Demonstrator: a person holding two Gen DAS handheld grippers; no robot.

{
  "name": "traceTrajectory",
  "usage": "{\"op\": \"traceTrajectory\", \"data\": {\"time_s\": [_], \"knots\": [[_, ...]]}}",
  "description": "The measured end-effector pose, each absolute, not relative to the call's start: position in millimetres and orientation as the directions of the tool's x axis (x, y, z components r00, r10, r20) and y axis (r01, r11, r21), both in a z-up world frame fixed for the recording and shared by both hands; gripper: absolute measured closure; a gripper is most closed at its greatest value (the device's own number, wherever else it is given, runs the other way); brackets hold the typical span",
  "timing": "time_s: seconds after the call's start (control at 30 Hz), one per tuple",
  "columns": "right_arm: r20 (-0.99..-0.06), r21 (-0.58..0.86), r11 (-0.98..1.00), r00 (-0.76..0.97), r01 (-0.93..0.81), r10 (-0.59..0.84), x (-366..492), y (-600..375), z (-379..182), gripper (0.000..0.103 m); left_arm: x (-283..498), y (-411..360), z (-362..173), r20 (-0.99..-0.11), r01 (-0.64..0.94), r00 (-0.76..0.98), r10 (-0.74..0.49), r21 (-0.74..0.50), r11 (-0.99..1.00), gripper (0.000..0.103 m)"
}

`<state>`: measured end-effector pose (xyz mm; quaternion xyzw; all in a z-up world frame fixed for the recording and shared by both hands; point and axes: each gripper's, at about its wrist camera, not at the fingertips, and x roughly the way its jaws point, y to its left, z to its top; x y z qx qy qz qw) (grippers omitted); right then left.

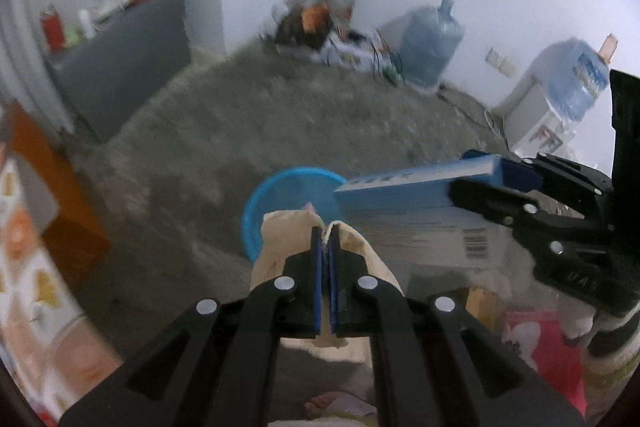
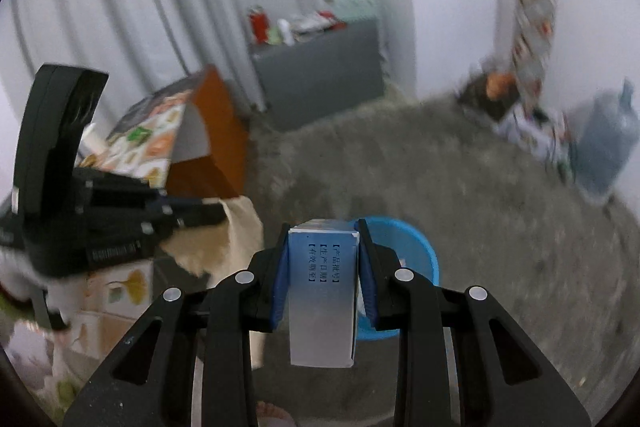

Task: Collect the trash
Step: 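Open the left gripper over the basket while the right gripper releases the box, then move both tools back toward the table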

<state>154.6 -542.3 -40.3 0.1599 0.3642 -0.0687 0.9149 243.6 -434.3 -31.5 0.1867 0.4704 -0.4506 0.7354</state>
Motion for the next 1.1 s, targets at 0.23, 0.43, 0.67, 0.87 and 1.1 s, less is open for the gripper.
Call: {"op": "traceTrajectory", "data": {"time_s": [0.23, 0.43, 0.67, 0.87, 1.1], "knots": [[-0.728, 0.364, 0.863, 0.685, 0.35, 0.03, 181.7, -579.6, -107.1, 0.074, 268.9, -490.1, -95.4, -0.887, 0.814, 0.091, -0.452, -0.195, 0.546, 0.099], [-0.772, 0.51, 0.7, 0.625, 0.5, 0.117, 200.9, -624.1, -201.6, 0.045, 301.7, -504.3, -164.0, -0.917, 0.735, 0.094, -0.387, -0.199, 0.649, 0.046], [-0.822, 0.508, 0.598, 0.557, 0.62, 0.121, 176.7, -625.6, -259.2, 0.044, 318.9, -468.9, -161.6, -0.904, 0.684, 0.119, -0.412, -0.226, 0.693, 0.042], [-0.795, 0.524, 0.614, 0.598, 0.591, 0.103, 162.9, -618.5, -230.9, 0.044, 326.7, -432.1, -124.8, -0.864, 0.651, 0.169, -0.474, -0.263, 0.712, 0.04], [-0.745, 0.532, 0.68, 0.66, 0.504, 0.094, 143.8, -602.0, -185.0, 0.044, 305.5, -357.6, -57.9, -0.791, 0.618, 0.222, -0.57, -0.338, 0.709, 0.034]]}}
